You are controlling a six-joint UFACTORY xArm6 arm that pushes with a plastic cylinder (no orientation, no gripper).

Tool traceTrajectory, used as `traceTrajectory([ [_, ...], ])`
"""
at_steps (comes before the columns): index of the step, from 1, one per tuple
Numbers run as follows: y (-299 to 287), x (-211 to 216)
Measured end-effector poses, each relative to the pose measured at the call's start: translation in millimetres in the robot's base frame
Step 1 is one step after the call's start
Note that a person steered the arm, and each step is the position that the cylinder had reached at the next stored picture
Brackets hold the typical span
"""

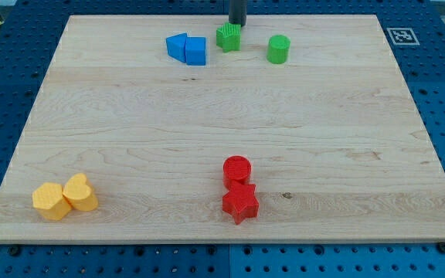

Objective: Move the green star to the green circle

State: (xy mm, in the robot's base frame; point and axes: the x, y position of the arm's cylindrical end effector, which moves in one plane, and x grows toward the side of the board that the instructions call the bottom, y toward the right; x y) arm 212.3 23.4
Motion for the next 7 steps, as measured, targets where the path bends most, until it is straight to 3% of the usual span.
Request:
traceTrajectory([
  [2,-35.1,6.0],
  [7,-35.1,20.1],
])
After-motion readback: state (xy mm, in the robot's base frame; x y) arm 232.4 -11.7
